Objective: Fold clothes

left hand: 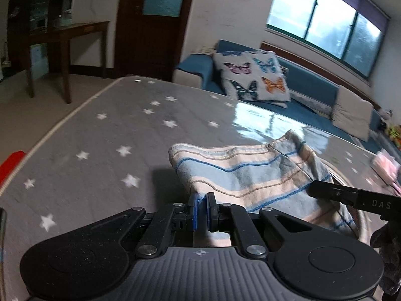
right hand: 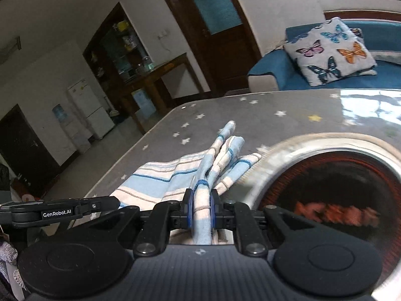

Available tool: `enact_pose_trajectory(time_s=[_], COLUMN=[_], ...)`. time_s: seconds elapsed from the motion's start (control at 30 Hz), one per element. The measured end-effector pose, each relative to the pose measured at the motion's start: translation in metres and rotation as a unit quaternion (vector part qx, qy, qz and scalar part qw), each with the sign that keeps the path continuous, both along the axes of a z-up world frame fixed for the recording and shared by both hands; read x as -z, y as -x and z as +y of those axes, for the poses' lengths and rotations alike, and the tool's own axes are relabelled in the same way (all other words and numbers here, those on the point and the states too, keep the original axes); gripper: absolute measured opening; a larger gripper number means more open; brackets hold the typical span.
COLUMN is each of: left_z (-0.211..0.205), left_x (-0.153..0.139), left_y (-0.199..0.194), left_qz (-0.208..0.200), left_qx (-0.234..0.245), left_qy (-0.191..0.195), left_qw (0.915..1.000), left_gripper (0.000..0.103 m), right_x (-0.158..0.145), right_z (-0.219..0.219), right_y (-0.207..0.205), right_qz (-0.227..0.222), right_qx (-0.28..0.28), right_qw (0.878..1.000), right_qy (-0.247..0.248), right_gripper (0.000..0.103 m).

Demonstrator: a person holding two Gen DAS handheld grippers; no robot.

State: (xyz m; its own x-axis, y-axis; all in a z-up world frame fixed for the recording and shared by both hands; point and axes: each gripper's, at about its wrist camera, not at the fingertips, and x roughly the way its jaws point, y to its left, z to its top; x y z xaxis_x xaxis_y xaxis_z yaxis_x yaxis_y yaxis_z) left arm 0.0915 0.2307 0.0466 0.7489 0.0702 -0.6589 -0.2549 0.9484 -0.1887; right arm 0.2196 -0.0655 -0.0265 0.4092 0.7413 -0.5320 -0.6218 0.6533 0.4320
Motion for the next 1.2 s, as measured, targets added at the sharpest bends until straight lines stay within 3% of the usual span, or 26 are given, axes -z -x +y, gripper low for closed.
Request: enact_pose_trajectory(time_s=[0.2, 0.33, 0.53, 0.73, 1.07, 1.2], left_z=[0.025, 0.031, 0.034, 0.033, 0.048, 0.053], left_x=[0.012, 0.030, 0.022, 0.019, 0.048, 0.051], left_y=[-0.015, -0.016, -0.017, -0.043, -0.078, -0.079], left_qz=[0.014, 0.047, 0.034, 0.023, 0.057, 0.063], left_qx=[-0.023, -0.029, -0.035, -0.016, -0.031, -0.033], left_qy=[-0.012, -0.016, -0.039, -0.041, -0.037, -0.036], left_qw=[0.9996, 0.9984, 0.9981, 0.9988, 0.9972, 0.9968], left_gripper=[0.007, 0.010, 0.011, 0.011, 0.011, 0.011], right_x=[0.016, 0.033, 0.016, 0.012, 0.041, 0.036], right_z=[0.040, 0.053, 0.049, 0.076, 0.083, 0.079], right_y=[-0.022, -0.034, -0.027, -0.028, -0.062, -0.063], right_qz=[0.009, 0.022, -0.043, -0.056, -0.007, -0.011], right_qx=[-0.007, 0.000, 0.008, -0.030, -0.022, -0.020], right_qw=[1.000, 0.999, 0.997, 0.995, 0.995, 0.996], right_qy=[-0.004, 0.041, 0.071, 0.076, 0.093, 0.089], right_gripper=[0.012, 0.017, 0.017, 0.017, 0.015, 0.015])
